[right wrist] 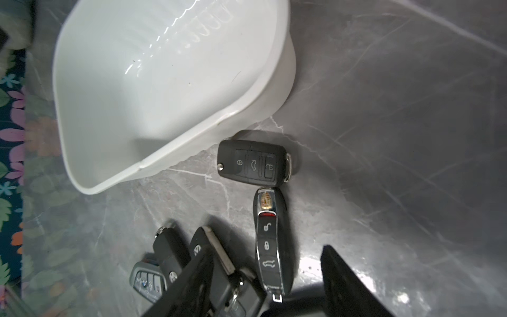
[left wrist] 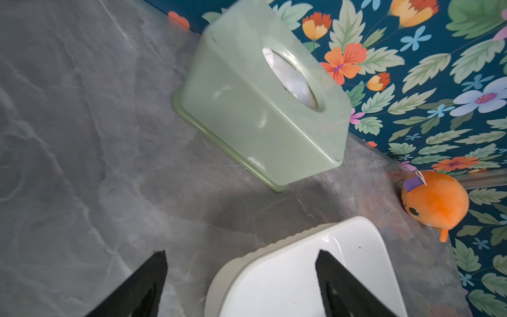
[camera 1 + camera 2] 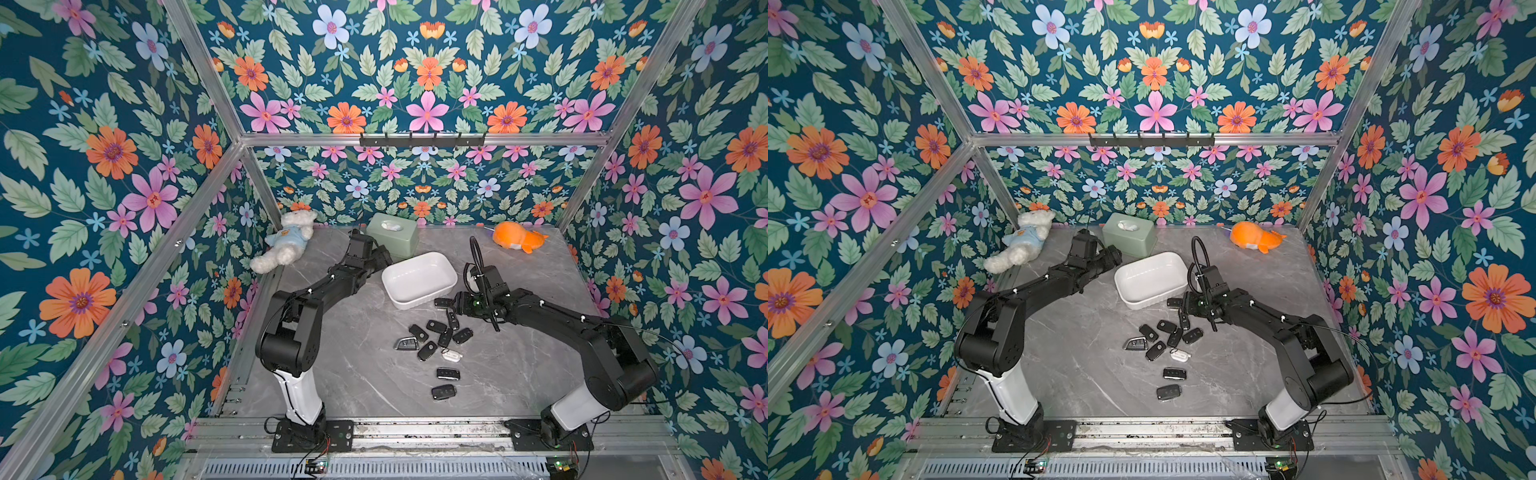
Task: Place the car key into the storage box
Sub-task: Adjust the storage box at the center of the board, then pick up the car key from the center of the board.
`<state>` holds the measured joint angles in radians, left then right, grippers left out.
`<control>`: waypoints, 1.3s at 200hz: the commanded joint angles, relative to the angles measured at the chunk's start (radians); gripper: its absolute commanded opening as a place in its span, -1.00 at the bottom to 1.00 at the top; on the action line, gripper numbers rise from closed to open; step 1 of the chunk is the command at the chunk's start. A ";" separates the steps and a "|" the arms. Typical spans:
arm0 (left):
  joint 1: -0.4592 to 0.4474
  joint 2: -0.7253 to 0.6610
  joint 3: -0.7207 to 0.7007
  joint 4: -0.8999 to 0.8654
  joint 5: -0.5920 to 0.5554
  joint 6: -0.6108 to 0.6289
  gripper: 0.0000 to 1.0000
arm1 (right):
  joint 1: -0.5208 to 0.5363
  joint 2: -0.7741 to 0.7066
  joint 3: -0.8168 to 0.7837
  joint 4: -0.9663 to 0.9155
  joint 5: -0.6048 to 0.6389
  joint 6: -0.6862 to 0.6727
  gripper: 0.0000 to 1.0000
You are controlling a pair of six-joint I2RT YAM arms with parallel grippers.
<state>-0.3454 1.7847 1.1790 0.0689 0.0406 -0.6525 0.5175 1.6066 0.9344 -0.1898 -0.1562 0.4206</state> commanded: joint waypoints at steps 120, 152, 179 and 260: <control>0.003 -0.360 -0.364 -0.037 0.031 -0.045 0.99 | 0.109 0.193 0.157 -0.153 0.231 -0.029 0.07; 0.003 -0.366 -0.364 -0.031 0.033 -0.048 0.99 | 0.130 0.219 0.171 -0.176 0.267 -0.034 0.00; 0.003 -0.368 -0.370 -0.032 0.036 -0.050 0.99 | 0.135 0.231 0.167 -0.182 0.279 -0.033 -0.02; 0.003 -0.378 -0.376 -0.034 0.030 -0.052 0.99 | 0.151 0.264 0.168 -0.190 0.290 -0.032 -0.11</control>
<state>-0.3424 1.4113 0.8001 0.0399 0.0757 -0.7044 0.6655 1.8545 1.1057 -0.3424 0.1394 0.3908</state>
